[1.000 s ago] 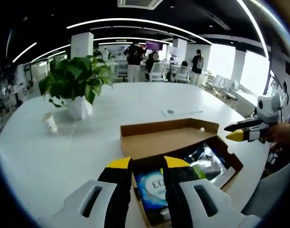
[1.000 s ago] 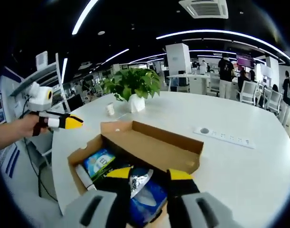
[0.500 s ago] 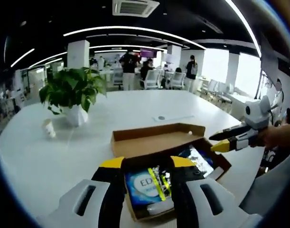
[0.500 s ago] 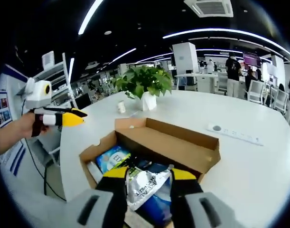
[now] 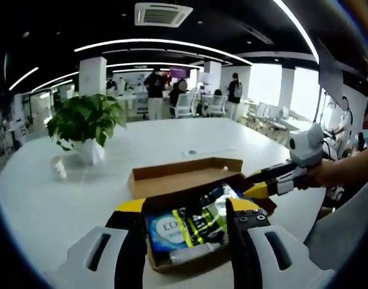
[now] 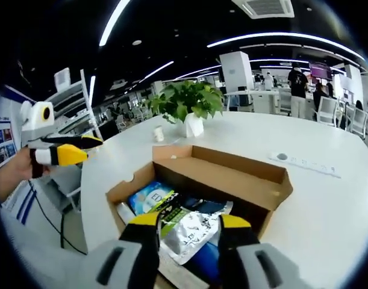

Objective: Operate the shoe box by opening the lid, removing the specified soft item, and placing it in the target area until the item is outside and the box remains undamaged.

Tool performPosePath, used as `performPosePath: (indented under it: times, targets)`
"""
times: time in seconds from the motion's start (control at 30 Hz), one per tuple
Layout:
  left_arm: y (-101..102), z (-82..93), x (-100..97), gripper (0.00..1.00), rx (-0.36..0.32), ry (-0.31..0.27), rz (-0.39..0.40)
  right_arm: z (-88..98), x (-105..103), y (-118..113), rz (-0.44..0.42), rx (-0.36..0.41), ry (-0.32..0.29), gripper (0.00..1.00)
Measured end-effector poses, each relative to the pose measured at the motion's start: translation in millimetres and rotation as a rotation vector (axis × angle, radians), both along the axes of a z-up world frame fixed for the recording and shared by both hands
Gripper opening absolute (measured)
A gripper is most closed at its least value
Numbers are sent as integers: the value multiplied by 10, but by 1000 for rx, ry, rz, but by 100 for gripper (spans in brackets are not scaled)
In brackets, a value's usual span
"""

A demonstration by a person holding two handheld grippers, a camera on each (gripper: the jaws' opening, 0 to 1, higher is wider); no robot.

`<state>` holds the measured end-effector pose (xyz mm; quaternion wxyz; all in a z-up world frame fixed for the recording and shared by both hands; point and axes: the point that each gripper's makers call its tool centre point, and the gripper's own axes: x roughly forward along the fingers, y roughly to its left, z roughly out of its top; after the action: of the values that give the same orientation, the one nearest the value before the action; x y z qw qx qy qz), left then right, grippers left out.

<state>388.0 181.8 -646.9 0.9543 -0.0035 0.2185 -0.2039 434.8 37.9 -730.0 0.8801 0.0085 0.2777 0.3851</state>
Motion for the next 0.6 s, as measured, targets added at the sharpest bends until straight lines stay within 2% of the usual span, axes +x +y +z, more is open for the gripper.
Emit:
performPosePath:
  times: [0.27, 0.4, 0.6]
  targets:
    - [-87, 34, -216, 62, -13, -28, -31, -82, -33, 62, 18, -4, -1, 36]
    - [-114, 70, -315, 65, -44, -43, -32, -97, -40, 77, 17, -3, 5, 36]
    - [-157, 70, -479, 70, -23, -50, -57, -180, -5, 62, 8, -39, 8, 37]
